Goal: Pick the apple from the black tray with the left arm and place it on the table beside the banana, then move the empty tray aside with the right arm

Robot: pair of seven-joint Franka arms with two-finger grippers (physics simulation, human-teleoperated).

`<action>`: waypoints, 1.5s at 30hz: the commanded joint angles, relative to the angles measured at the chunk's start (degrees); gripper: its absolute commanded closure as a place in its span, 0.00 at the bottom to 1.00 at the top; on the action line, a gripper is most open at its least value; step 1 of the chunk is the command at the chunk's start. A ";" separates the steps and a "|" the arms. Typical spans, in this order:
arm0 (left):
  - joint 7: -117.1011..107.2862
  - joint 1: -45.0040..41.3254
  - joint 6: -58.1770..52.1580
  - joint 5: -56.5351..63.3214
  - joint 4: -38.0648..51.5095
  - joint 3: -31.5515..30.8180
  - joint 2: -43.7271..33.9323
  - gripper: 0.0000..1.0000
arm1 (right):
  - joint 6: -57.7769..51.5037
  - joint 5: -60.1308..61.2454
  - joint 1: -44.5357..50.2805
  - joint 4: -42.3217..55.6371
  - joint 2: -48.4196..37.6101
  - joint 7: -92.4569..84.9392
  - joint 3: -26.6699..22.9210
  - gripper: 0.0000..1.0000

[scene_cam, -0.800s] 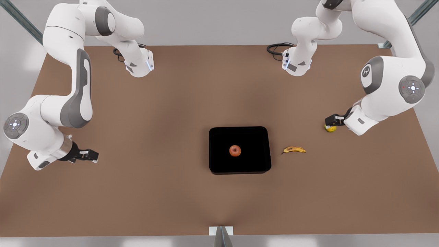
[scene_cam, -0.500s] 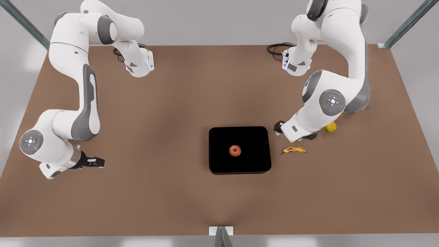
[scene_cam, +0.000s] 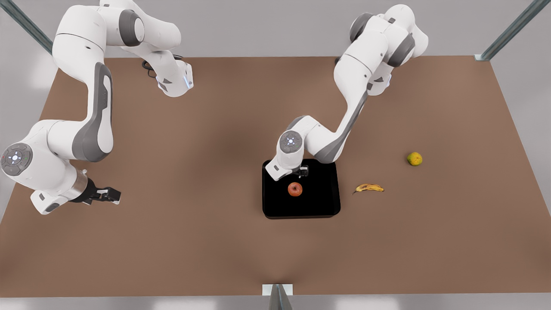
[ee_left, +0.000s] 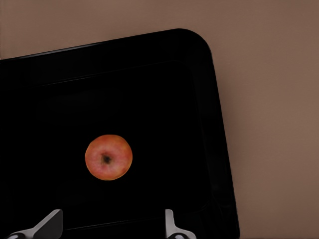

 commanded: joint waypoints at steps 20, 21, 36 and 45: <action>-10.59 1.29 20.59 3.60 -8.47 0.36 4.38 0.00 | -0.30 -0.02 0.00 0.03 0.19 -0.53 0.21 0.00; -10.68 1.47 20.68 4.47 -8.20 0.36 4.47 0.00 | -0.30 0.07 0.00 0.03 0.19 -0.53 0.21 0.00; -10.94 1.91 24.55 7.99 -9.08 1.94 6.84 0.00 | -0.30 -0.02 0.00 0.03 0.19 -0.53 0.21 0.00; -8.93 1.73 10.40 8.08 -8.64 1.85 1.04 0.34 | -0.30 -0.02 0.00 0.03 0.19 -0.53 0.21 0.00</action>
